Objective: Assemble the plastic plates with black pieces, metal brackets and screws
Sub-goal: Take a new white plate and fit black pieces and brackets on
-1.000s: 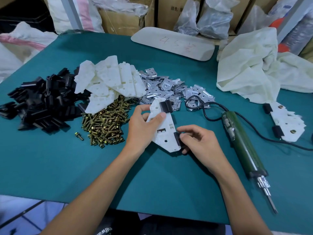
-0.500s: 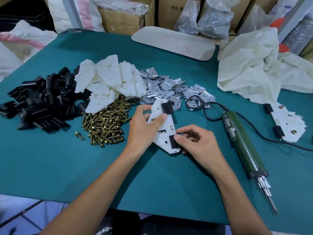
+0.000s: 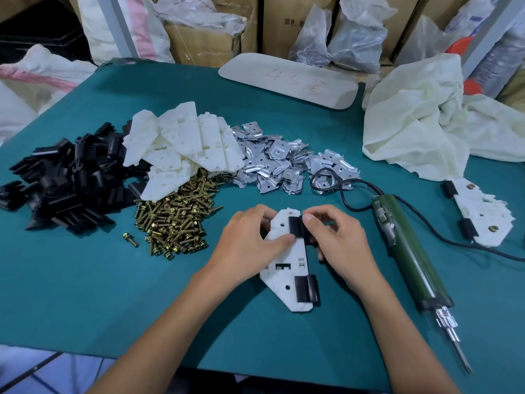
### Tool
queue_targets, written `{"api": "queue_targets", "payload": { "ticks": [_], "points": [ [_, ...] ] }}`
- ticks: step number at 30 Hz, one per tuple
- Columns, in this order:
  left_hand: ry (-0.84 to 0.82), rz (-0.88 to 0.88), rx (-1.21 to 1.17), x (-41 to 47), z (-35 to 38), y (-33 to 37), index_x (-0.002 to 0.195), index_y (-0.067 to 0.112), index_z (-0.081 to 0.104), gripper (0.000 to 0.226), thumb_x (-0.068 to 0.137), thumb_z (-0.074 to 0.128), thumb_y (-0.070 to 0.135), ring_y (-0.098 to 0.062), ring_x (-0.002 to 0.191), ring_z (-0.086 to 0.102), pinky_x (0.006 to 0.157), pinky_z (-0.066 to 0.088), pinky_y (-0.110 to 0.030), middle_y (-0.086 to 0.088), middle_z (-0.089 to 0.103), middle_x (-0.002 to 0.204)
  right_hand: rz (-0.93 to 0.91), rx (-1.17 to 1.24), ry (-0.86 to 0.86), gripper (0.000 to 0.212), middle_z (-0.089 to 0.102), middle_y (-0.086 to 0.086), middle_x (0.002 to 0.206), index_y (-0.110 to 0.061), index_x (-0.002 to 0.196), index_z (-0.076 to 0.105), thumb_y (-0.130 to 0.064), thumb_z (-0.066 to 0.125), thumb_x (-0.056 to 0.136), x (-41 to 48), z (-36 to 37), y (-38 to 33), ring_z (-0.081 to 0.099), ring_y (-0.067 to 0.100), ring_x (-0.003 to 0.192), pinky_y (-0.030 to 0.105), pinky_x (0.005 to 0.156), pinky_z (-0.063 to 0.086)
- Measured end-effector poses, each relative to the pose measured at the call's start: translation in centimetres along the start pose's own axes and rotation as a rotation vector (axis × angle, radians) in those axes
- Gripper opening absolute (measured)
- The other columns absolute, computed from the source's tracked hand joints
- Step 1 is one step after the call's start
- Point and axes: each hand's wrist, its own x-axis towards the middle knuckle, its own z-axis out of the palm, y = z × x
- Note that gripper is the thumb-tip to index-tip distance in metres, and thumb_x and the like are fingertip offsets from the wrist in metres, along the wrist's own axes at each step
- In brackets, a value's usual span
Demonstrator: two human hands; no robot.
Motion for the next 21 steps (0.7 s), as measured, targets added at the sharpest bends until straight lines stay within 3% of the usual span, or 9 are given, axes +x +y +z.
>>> {"api": "queue_targets", "payload": {
  "ticks": [3, 5, 9, 13, 16, 18, 21],
  "points": [
    [-0.026, 0.062, 0.094, 0.9, -1.1, 0.1, 0.107, 0.036, 0.064, 0.042, 0.078, 0.070, 0.065, -0.001, 0.099, 0.049, 0.076, 0.036, -0.016, 0.019, 0.058, 0.100, 0.017, -0.051, 0.085, 0.013, 0.069, -0.018, 0.073, -0.043, 0.090, 0.070, -0.051, 0.061, 0.087, 1.6, 0.1, -0.1, 0.058, 0.010, 0.060, 0.032, 0.063, 0.052],
    [0.041, 0.097, 0.099, 2.1, -1.8, 0.6, 0.106, 0.031, 0.068, 0.036, 0.083, 0.070, 0.058, -0.003, 0.095, 0.052, 0.076, 0.038, -0.016, 0.017, 0.061, 0.097, 0.022, -0.038, 0.132, 0.010, 0.068, -0.017, 0.072, -0.043, 0.090, 0.069, -0.049, 0.060, 0.089, 2.4, 0.4, 0.1, 0.062, 0.017, 0.066, 0.038, 0.065, 0.054],
    [0.187, 0.104, 0.183, 5.9, -2.2, 2.3, 0.081, 0.026, 0.069, 0.017, 0.090, 0.068, 0.041, -0.009, 0.081, 0.061, 0.074, 0.051, -0.032, 0.013, 0.065, 0.079, 0.006, -0.056, 0.167, 0.011, 0.066, -0.002, 0.070, -0.043, 0.089, 0.069, -0.049, 0.060, 0.090, 2.6, 0.9, 0.4, 0.065, 0.030, 0.073, 0.042, 0.058, 0.053],
    [0.198, 0.111, 0.389, 8.8, -0.4, 3.2, 0.086, 0.021, 0.067, 0.026, 0.090, 0.067, 0.046, -0.020, 0.090, 0.062, 0.068, 0.047, -0.032, 0.004, 0.066, 0.087, 0.010, -0.031, 0.169, 0.014, 0.065, 0.005, 0.072, -0.039, 0.087, 0.070, -0.048, 0.059, 0.088, 2.5, 0.7, 0.4, 0.062, 0.036, 0.073, 0.049, 0.056, 0.054],
    [0.218, 0.137, 0.553, 9.9, 0.7, 3.5, 0.092, 0.014, 0.067, 0.041, 0.087, 0.068, 0.054, -0.026, 0.091, 0.062, 0.067, 0.047, -0.033, -0.003, 0.067, 0.092, 0.019, 0.002, 0.159, 0.011, 0.064, 0.006, 0.071, -0.039, 0.086, 0.070, -0.044, 0.061, 0.089, 2.4, 0.7, 0.2, 0.058, 0.029, 0.065, 0.048, 0.056, 0.053],
    [0.242, 0.134, 0.653, 10.3, 0.9, 3.4, 0.084, 0.013, 0.062, 0.043, 0.087, 0.067, 0.055, -0.027, 0.088, 0.060, 0.064, 0.040, -0.032, -0.004, 0.063, 0.086, 0.030, 0.018, 0.148, 0.009, 0.064, -0.003, 0.067, -0.040, 0.086, 0.070, -0.040, 0.062, 0.090, 2.4, 0.6, 0.2, 0.057, 0.017, 0.064, 0.043, 0.059, 0.052],
    [0.264, 0.134, 0.765, 10.4, 1.0, 3.2, 0.071, 0.015, 0.048, 0.043, 0.089, 0.064, 0.050, -0.025, 0.076, 0.053, 0.061, 0.032, -0.032, -0.001, 0.049, 0.072, 0.044, 0.034, 0.134, 0.011, 0.063, -0.011, 0.066, -0.040, 0.085, 0.070, -0.035, 0.063, 0.093, 2.5, 0.6, 0.2, 0.058, 0.013, 0.065, 0.039, 0.059, 0.050]
  ]
}}
